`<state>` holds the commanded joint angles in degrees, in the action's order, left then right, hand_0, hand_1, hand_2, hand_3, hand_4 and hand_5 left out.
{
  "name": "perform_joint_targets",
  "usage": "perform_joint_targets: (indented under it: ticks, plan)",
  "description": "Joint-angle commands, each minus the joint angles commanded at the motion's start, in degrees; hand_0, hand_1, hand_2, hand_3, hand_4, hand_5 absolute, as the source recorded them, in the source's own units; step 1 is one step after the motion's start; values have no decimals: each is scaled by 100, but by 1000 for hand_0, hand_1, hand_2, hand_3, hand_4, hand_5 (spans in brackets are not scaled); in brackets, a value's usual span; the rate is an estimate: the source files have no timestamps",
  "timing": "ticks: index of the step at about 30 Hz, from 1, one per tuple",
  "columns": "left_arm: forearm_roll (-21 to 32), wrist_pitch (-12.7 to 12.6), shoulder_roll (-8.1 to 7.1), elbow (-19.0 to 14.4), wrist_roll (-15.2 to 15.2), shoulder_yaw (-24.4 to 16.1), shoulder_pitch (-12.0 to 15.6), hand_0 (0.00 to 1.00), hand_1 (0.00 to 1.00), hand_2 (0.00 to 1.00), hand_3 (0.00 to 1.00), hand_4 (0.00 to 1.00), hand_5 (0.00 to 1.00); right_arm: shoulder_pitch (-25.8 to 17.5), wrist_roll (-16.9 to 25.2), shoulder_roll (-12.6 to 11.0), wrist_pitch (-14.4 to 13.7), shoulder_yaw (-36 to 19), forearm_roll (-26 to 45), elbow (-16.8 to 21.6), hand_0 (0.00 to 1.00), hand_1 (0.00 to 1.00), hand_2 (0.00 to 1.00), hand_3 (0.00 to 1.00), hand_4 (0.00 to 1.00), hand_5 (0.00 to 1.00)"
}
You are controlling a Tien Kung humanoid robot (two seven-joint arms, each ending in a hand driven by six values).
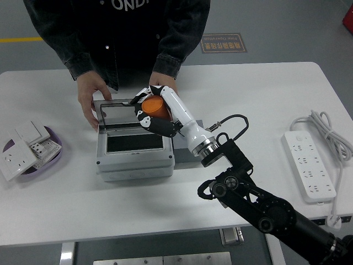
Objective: Pick up the cylinder from the cube,place it in the box,flap close box
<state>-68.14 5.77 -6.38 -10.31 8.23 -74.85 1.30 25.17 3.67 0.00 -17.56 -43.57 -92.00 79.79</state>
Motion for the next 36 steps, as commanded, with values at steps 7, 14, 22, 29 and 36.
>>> perform_joint_targets:
  ticks: [7, 14, 22, 29, 36]
  plan:
    - [-28, -1, -20, 0, 21, -27, -11, 635, 666, 591, 648, 714, 274, 455, -914, 0, 453, 378, -1539, -295, 38, 215, 334, 291, 2, 2]
    - [-65, 3, -32, 0, 33, -44, -16, 635, 666, 591, 647, 716, 276, 766, -1529, 0, 718, 749, -2767, -600, 67, 243, 352, 318, 2, 2]
    - [-185, 0, -40, 0, 86, -166, 24, 636, 666, 590, 645, 716, 276, 896, -1627, 0, 669, 1005, -3357, -735, 105, 293, 383, 360, 2, 2]
    - [-235, 3, -43, 0, 101, -208, 7, 636, 666, 589, 645, 717, 276, 987, -1573, 0, 703, 1152, -3183, -883, 273, 404, 457, 445, 43, 2]
    - [-246, 4, -51, 0, 100, -211, -9, 636, 666, 589, 645, 717, 276, 1035, -1636, 0, 940, 1233, -3035, -1077, 565, 552, 532, 553, 174, 2]
